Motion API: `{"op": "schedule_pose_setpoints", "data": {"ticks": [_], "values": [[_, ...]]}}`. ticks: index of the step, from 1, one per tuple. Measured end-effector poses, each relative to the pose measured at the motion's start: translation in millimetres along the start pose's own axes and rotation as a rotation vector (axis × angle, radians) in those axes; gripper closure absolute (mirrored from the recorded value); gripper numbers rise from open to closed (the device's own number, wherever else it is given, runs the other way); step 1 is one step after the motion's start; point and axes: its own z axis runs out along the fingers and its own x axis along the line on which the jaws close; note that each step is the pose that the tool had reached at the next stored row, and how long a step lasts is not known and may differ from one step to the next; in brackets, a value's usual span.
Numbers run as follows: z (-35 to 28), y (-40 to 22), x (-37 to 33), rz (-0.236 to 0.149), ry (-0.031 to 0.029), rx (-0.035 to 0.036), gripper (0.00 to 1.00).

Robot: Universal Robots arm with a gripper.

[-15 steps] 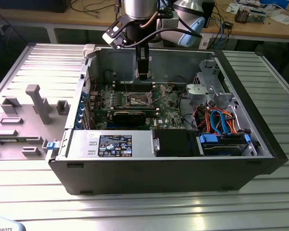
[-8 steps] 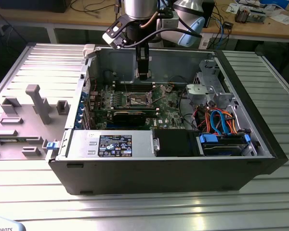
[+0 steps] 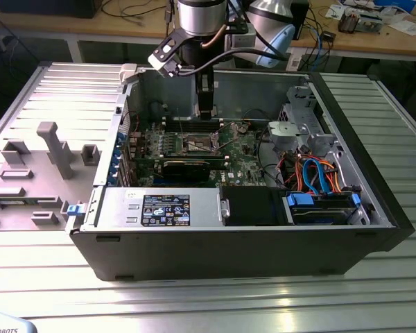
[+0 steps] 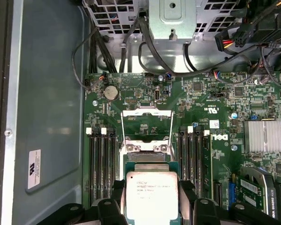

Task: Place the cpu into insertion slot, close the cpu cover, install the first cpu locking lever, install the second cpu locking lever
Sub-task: 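Place the cpu into insertion slot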

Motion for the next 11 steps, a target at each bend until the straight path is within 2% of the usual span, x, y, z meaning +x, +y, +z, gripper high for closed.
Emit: {"op": "schedule_pose_setpoints", "data": {"ticks": [1, 11], "values": [[3.6, -0.3, -0.1, 0.0, 0.0014, 0.0002, 0.46], [4.4, -0.4, -0.2, 0.0, 0.0015, 0.0001, 0.46]]}}
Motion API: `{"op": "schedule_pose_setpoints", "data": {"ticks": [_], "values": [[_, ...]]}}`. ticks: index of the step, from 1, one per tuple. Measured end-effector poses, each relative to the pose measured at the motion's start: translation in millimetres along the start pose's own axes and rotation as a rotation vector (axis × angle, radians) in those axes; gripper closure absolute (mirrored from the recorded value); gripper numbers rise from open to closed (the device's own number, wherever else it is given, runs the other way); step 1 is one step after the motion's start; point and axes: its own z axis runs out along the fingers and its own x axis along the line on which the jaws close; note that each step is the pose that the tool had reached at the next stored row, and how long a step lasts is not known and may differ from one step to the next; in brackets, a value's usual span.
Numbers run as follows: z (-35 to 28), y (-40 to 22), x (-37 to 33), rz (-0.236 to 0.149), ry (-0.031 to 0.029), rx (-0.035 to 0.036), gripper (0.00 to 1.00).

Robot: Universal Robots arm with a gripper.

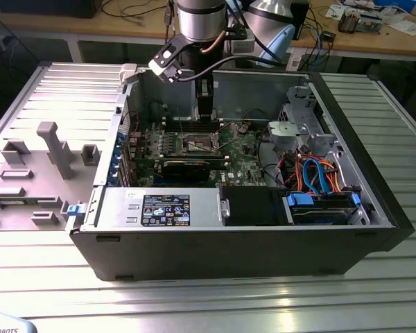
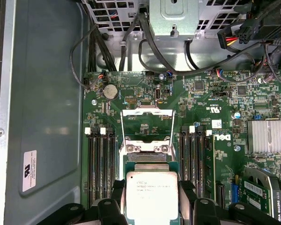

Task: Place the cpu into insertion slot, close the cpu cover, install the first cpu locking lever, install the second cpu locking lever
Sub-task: 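Place the cpu into insertion slot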

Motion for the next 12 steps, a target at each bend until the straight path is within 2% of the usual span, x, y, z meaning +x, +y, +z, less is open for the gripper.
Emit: {"op": "schedule_pose_setpoints", "data": {"ticks": [4, 5, 6, 9, 12], "values": [[0.1, 0.0, 0.0, 0.0, 0.0001, 0.0, 0.46], [1.8, -0.2, 0.0, 0.0, 0.0035, -0.0003, 0.46], [5.5, -0.5, -0.2, 0.001, 0.0055, -0.0001, 0.46], [19.4, -1.7, -0.6, 0.0, 0.0055, 0.0, 0.46], [26.2, -2.3, -0.9, 0.0, 0.0054, 0.0001, 0.46]]}}
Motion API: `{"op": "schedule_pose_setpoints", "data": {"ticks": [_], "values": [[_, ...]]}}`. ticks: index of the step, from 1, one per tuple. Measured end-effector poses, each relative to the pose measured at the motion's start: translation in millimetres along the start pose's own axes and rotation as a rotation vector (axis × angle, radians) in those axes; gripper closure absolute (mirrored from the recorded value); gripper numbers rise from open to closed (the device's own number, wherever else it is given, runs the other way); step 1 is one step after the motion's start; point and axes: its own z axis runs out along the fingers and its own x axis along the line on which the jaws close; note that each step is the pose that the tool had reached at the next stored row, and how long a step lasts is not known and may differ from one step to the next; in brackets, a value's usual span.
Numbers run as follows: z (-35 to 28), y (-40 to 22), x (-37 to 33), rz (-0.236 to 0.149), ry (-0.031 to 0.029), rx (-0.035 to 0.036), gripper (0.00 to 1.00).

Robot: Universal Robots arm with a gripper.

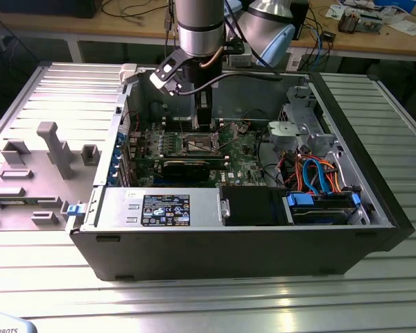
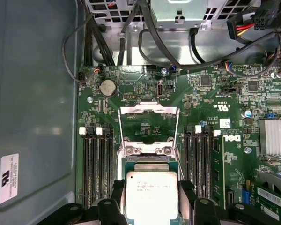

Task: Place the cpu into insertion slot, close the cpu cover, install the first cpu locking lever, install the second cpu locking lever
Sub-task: 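Place the cpu into insertion slot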

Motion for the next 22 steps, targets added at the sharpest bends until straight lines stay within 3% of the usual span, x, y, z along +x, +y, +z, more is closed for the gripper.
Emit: {"op": "schedule_pose_setpoints", "data": {"ticks": [3, 16, 19, 21, 22], "values": [[8.6, -0.8, -0.3, 0.0, -0.0001, 0.0, 0.46], [10.4, -0.9, -0.4, 0.0, 0.0, 0.0, 0.46], [13.6, -1.2, -0.5, 0.0, 0.0002, -0.0001, 0.46], [18.0, -1.6, -1.2, 0.001, 0.0054, 0.0, 0.46], [18.9, -1.7, -1.3, 0.001, 0.0051, 0.0002, 0.46]]}}
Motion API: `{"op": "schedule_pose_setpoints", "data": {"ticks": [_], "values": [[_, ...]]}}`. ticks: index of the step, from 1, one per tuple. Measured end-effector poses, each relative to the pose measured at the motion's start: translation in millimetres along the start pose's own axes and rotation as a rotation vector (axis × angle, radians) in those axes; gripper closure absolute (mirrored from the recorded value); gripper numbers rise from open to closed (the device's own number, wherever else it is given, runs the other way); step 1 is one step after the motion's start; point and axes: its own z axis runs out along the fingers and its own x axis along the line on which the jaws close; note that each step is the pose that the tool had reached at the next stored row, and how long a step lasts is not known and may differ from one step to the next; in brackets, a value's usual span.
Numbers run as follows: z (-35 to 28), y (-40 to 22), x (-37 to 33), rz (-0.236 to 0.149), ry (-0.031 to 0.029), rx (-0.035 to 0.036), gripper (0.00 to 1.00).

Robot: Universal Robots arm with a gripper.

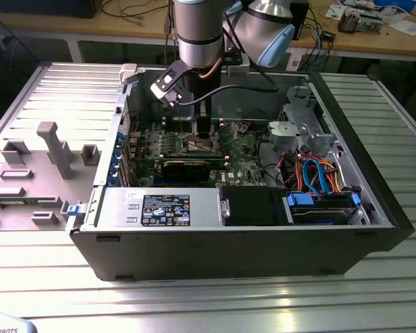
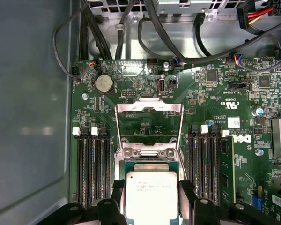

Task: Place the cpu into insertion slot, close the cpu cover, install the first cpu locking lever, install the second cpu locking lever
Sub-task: 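Place the cpu into insertion slot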

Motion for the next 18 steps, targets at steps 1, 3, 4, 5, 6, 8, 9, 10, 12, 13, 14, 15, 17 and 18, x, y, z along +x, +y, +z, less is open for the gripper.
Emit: {"op": "schedule_pose_setpoints", "data": {"ticks": [1, 3, 4, 5, 6, 8, 9, 10, 12, 13, 14, 15, 17, 18], "values": [[0.2, 0.0, 0.0, 0.0, 0.0002, -0.0002, 0.46], [0.7, 0.0, 0.0, 0.0, 0.0002, -0.0002, 0.46], [1.0, -0.1, 0.0, 0.0, 0.0003, -0.0002, 0.46], [1.0, 0.0, 0.0, 0.0, 0.0003, -0.0002, 0.46], [1.0, 0.0, 0.0, 0.0, 0.0003, -0.0002, 0.46], [1.1, 0.0, 0.0, 0.0, 0.0003, -0.0002, 0.46], [1.1, -0.1, 0.0, 0.0, 0.0003, -0.0002, 0.46], [1.1, -0.1, 0.0, 0.0, 0.0003, -0.0002, 0.46], [1.1, -0.1, 0.0, 0.0, 0.0003, -0.0001, 0.46], [1.1, -0.1, 0.0, 0.0, 0.0003, -0.0002, 0.46], [1.2, -0.1, 0.0, 0.0, 0.0003, -0.0002, 0.46], [1.5, -0.1, 0.0, 0.0, 0.0009, -0.0004, 0.46], [4.6, -0.4, -0.2, 0.0, 0.002, -0.0002, 0.46], [6.3, -0.7, -0.2, 0.0, 0.002, -0.0002, 0.46]]}}
